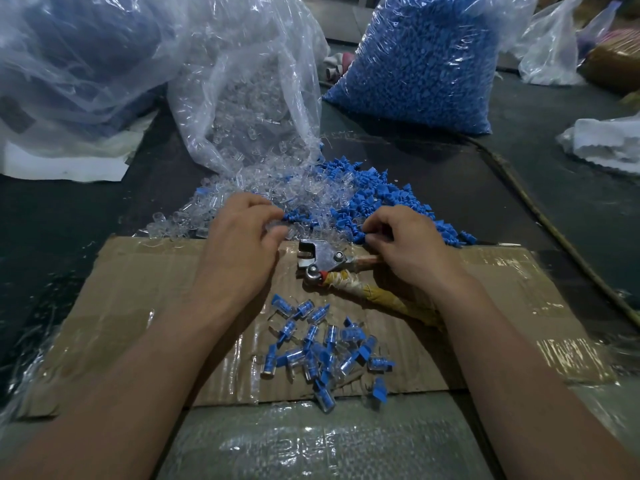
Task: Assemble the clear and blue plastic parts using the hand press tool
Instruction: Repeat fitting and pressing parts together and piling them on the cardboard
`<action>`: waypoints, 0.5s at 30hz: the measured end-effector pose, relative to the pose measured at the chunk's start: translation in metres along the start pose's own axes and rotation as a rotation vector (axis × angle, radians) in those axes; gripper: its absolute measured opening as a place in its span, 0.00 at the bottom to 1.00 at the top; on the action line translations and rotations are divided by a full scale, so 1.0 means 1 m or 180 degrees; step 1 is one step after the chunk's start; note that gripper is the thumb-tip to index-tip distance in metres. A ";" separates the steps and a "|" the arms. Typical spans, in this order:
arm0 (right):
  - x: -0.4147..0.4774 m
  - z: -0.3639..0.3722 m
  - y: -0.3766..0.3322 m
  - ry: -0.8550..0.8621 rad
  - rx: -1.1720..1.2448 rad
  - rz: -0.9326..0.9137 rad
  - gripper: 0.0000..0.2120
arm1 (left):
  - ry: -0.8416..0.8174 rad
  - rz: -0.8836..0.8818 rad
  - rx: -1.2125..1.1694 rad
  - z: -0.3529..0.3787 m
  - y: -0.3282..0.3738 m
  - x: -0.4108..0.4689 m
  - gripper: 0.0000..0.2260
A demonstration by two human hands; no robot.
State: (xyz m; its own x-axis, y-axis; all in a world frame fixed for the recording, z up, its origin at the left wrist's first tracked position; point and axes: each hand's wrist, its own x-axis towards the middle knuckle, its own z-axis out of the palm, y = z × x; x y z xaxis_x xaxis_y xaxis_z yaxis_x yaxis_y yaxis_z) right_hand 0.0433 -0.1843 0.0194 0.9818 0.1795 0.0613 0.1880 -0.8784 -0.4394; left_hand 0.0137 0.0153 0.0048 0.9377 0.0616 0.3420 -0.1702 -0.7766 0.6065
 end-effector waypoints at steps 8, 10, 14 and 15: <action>-0.007 -0.007 -0.004 0.0398 0.0687 -0.0096 0.07 | 0.0446 -0.1104 -0.2314 -0.004 0.003 -0.001 0.05; -0.008 -0.008 -0.006 0.0394 0.0841 -0.0124 0.08 | 0.0412 -0.1334 -0.2861 -0.005 0.005 -0.002 0.04; -0.012 -0.010 -0.011 0.0407 0.1166 -0.0232 0.10 | 0.0242 -0.1320 -0.3148 -0.007 0.009 -0.002 0.05; -0.013 -0.010 -0.012 0.0396 0.1246 -0.0247 0.11 | 0.0166 -0.1331 -0.3167 -0.008 0.010 -0.002 0.07</action>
State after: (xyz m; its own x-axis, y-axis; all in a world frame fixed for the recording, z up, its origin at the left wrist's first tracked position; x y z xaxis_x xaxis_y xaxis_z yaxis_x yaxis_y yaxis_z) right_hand 0.0285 -0.1806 0.0329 0.9652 0.1626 0.2050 0.2615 -0.6253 -0.7353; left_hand 0.0075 0.0123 0.0158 0.9685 0.2486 -0.0115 -0.0315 0.1685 0.9852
